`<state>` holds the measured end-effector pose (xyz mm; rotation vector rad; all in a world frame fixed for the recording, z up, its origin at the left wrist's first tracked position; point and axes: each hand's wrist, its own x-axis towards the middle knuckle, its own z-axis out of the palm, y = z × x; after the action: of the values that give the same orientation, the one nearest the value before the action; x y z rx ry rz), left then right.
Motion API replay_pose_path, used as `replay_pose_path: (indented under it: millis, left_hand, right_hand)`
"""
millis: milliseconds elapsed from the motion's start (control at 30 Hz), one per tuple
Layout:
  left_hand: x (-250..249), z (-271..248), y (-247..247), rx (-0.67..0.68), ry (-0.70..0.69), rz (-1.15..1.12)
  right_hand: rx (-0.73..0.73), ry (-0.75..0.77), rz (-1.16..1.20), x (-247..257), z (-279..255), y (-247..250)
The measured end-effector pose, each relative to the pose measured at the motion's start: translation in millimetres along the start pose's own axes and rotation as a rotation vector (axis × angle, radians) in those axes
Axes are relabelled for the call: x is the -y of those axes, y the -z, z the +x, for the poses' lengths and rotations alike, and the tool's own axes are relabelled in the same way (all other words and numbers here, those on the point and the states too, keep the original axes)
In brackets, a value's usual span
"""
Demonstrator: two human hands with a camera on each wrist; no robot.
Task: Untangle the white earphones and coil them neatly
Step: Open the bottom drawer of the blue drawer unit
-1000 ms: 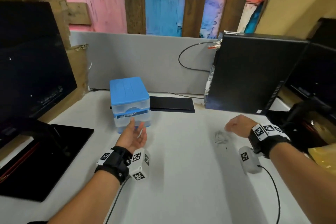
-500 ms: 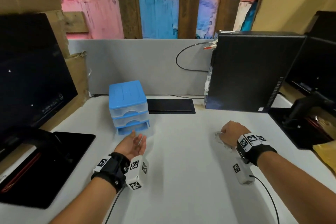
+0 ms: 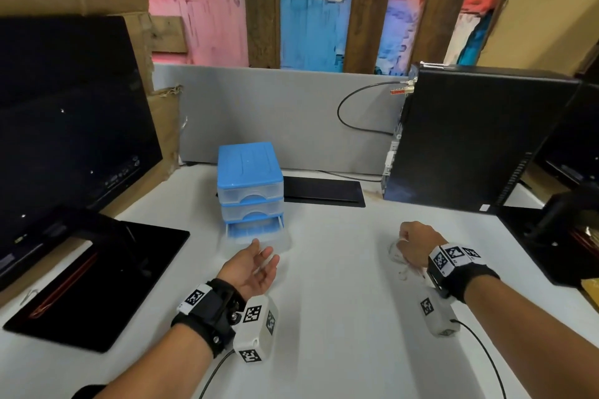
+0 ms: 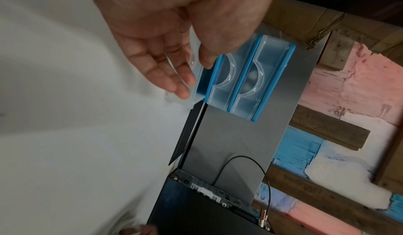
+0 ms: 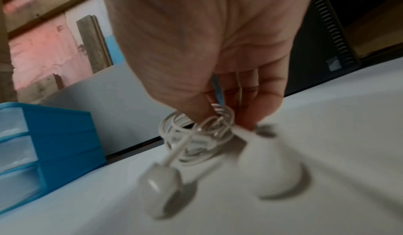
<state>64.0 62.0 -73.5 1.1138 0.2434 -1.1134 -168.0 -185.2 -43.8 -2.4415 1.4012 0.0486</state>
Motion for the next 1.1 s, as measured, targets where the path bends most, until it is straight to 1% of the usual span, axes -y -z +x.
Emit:
replay_pose_path:
  millis: [100,167,200,267,333,433,500,600,700,767,833,967,1100]
  left_hand:
    - [3.7,-11.4,3.2,0.014,0.017,0.011]
    - [6.7,-16.5,8.3,0.016,0.015,0.023]
    - [8.3,-18.1,11.1,0.018,0.009,0.027]
    - [10.7,-21.5,14.1,0.020,-0.009,0.035]
    - [12.9,-24.8,13.0,0.017,-0.027,0.042]
    - [16.2,-28.0,10.0,0.011,-0.045,0.068]
    - [18.4,-28.8,9.5,-0.001,-0.037,0.103]
    - [22.0,-28.5,12.5,-0.018,-0.014,0.163]
    - [23.1,-27.3,15.5,-0.021,-0.017,0.191]
    - [23.4,-27.6,15.6,-0.031,-0.022,0.198]
    - [23.6,-29.4,14.7,-0.035,-0.021,0.208]
    - [24.8,-29.4,13.7,-0.056,-0.001,0.246]
    - [25.2,-28.5,13.8,-0.053,0.007,0.274]
  right_hand:
    - [0.065,0.166,0.296,44.6,-5.9,16.5]
    - [0.031,0.298,0.477,89.0,-8.0,29.7]
    - [0.016,0.360,0.518,114.1,-9.4,35.6]
    - [0.033,0.457,0.583,162.4,-9.1,39.1]
    - [0.049,0.493,0.615,203.9,-6.0,30.4]
    - [0.058,0.539,0.502,246.5,-6.1,3.5]
    - [0.094,0.558,0.339,257.7,-11.7,-18.1]
    - [0.086,0.594,0.086,256.6,-23.6,-41.6]
    - [0.058,0.605,-0.051,251.4,-28.9,-52.7]
    - [0.051,0.596,-0.097,252.0,-28.7,-53.9]
    - [0.031,0.549,-0.115,252.8,-25.8,-52.4]
    - [0.007,0.469,-0.068,253.5,-22.5,-47.4]
    - [-0.023,0.432,-0.040,254.1,-23.7,-48.6]
